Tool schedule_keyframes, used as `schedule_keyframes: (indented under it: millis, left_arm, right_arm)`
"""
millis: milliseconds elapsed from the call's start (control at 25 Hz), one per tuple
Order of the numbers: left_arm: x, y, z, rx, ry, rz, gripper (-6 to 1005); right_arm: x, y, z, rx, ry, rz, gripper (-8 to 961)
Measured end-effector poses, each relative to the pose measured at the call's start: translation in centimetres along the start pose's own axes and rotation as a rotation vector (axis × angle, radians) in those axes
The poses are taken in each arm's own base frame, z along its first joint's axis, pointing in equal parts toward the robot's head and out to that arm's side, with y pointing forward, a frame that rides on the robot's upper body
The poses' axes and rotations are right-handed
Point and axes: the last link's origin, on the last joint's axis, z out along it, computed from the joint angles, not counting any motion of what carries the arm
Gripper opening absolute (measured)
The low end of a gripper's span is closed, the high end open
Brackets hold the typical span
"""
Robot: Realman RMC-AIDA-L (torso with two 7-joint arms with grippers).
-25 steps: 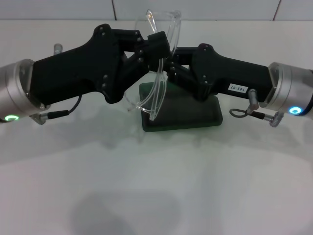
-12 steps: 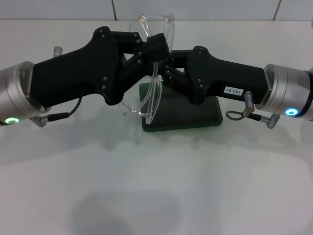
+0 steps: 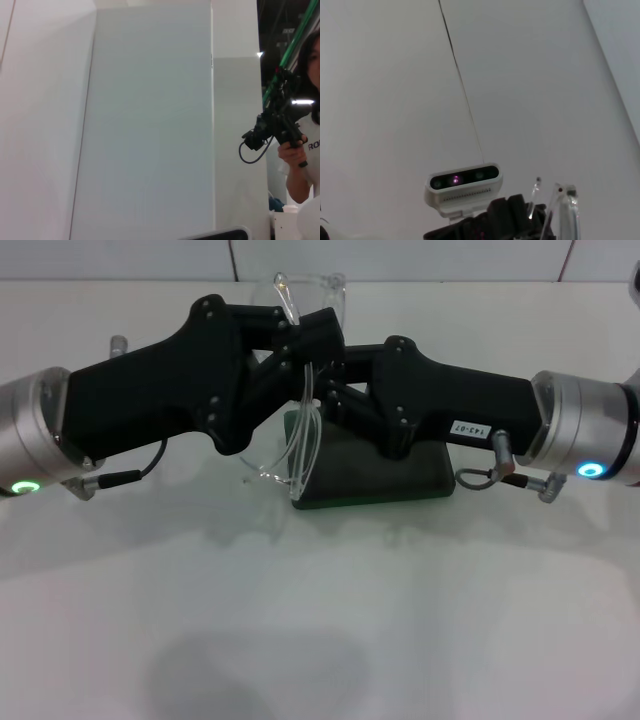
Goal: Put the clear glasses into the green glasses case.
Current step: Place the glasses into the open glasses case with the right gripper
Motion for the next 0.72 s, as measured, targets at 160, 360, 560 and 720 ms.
schedule_keyframes:
  millis: [160, 360, 560, 720]
  left_arm:
    - [0.01, -0.01, -0.02, 0.001, 0.0, 0.001, 55]
    - [0.0, 0.0, -0.05, 0.002, 0.0, 0.003, 55]
    - [-0.02, 0.01, -0.08, 0.003, 0.001, 0.009, 56]
    - [-0.01, -0.02, -0.09, 0.006, 0.001, 0.009, 56]
  right_arm:
    - [0.0, 0.03, 0.14, -0.005, 0.003, -0.002, 105]
    - [-0.01, 0.09, 0.44, -0.012, 0.011, -0.007, 104]
    - [0.0, 0.12, 0.49, -0.015, 0.013, -0.008, 104]
    - [-0.06, 0.15, 0.55, -0.018, 0.013, -0.011, 104]
